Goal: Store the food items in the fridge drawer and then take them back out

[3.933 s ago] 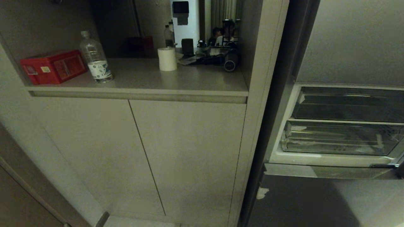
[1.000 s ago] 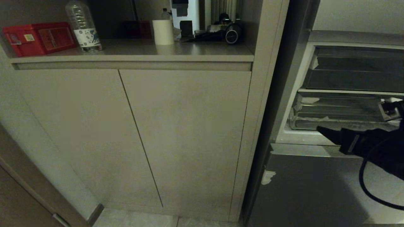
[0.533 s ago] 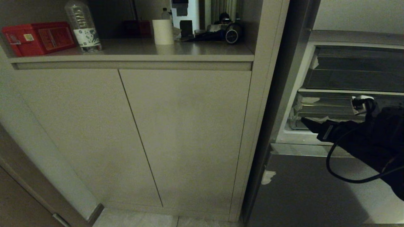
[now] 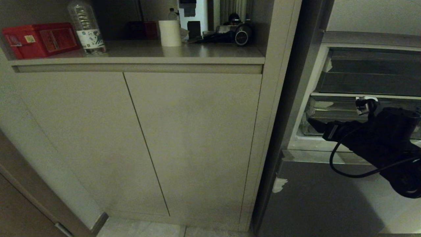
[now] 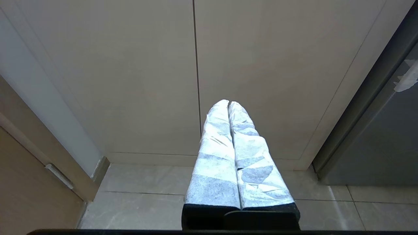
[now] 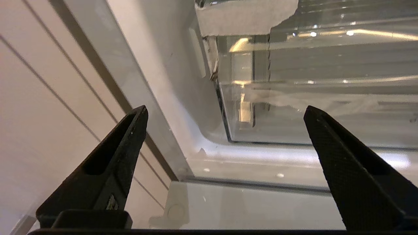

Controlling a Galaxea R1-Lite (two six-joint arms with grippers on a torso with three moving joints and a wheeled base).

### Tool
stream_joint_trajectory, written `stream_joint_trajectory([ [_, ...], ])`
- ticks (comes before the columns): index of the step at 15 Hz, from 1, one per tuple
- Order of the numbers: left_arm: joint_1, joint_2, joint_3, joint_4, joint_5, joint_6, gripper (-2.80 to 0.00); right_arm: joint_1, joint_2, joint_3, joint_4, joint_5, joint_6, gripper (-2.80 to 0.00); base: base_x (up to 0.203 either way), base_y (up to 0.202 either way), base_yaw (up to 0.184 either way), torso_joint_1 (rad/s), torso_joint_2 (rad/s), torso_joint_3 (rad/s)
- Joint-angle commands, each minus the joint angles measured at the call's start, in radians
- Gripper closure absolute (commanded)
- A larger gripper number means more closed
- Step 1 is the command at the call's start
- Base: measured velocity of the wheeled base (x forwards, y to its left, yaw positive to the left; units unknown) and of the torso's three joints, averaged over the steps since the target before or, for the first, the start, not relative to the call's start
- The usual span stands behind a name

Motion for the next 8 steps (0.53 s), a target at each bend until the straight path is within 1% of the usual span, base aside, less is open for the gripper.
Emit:
stream_joint_trajectory([
  [1, 0.000, 0.001, 0.001, 0.000, 0.000, 0.000, 0.00, -0.010, 0.009, -0.019, -0.007, 0.000, -0.005, -2.80, 0.000, 0.000, 0.000, 0.000, 0.00, 0.000],
  [3, 0.000, 0.001, 0.001, 0.000, 0.000, 0.000, 0.00, -0.021, 0.009, -0.022, -0.007, -0.001, -0.044, -2.80, 0.000, 0.000, 0.000, 0.000, 0.00, 0.000],
  [4, 0.000, 0.001, 0.001, 0.000, 0.000, 0.000, 0.00, -0.023, 0.010, -0.026, -0.007, -0.003, -0.050, -2.80, 0.000, 0.000, 0.000, 0.000, 0.00, 0.000],
  [6, 0.000, 0.001, 0.000, 0.000, 0.000, 0.000, 0.00, -0.022, 0.029, -0.048, -0.007, -0.046, -0.066, -2.80, 0.000, 0.000, 0.000, 0.000, 0.00, 0.000],
  [7, 0.000, 0.001, 0.001, 0.000, 0.000, 0.000, 0.00, -0.021, 0.036, -0.054, -0.007, -0.053, -0.087, -2.80, 0.000, 0.000, 0.000, 0.000, 0.00, 0.000],
  [8, 0.000, 0.001, 0.001, 0.000, 0.000, 0.000, 0.00, -0.021, 0.036, -0.056, -0.008, -0.052, -0.088, -2.80, 0.000, 0.000, 0.000, 0.000, 0.00, 0.000],
])
